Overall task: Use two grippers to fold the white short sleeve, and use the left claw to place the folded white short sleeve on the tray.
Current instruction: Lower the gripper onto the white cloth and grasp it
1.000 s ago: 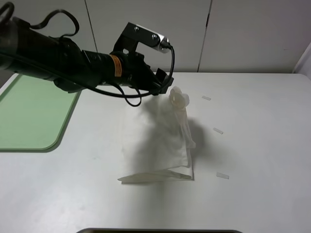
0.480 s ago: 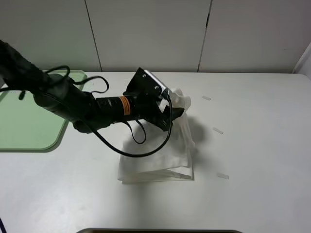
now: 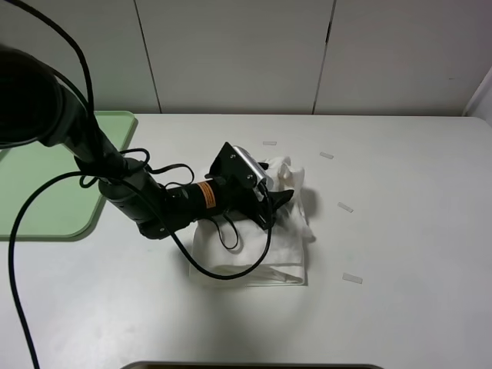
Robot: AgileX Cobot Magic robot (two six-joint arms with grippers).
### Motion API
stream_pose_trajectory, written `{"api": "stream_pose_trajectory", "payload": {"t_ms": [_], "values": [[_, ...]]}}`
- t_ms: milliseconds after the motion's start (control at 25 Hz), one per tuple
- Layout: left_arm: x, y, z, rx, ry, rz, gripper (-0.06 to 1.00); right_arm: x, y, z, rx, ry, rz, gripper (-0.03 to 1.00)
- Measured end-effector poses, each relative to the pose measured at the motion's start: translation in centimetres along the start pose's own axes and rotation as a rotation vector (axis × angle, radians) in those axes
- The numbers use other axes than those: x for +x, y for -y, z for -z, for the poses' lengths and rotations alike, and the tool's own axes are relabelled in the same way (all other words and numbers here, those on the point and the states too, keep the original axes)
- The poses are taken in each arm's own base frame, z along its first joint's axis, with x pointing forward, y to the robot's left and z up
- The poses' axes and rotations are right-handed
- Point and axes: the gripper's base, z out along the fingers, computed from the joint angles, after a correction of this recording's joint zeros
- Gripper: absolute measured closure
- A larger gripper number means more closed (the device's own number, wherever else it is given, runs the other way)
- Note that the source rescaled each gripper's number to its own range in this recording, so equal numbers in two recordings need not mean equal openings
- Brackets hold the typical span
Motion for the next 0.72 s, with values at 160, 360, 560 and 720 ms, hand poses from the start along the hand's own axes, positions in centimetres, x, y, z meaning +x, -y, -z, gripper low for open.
{"api": "stream_pose_trajectory", "payload": {"t_ms": [160, 360, 560, 720], "values": [[0.8, 0.0, -0.5, 0.002, 0.017, 0.005, 0.22, 0.0, 0.0, 0.0, 0.0, 0.0, 0.0, -0.03], [1.5, 0.0, -0.6, 0.002, 0.024, 0.007, 0.22, 0.0, 0.0, 0.0, 0.0, 0.0, 0.0, -0.03], [2.7, 0.1, -0.6, 0.002, 0.048, 0.01, 0.22, 0.0, 0.0, 0.0, 0.0, 0.0, 0.0, -0.03], [2.2, 0.1, -0.6, 0.0, 0.051, 0.003, 0.22, 0.0, 0.0, 0.0, 0.0, 0.0, 0.0, -0.03]]}}
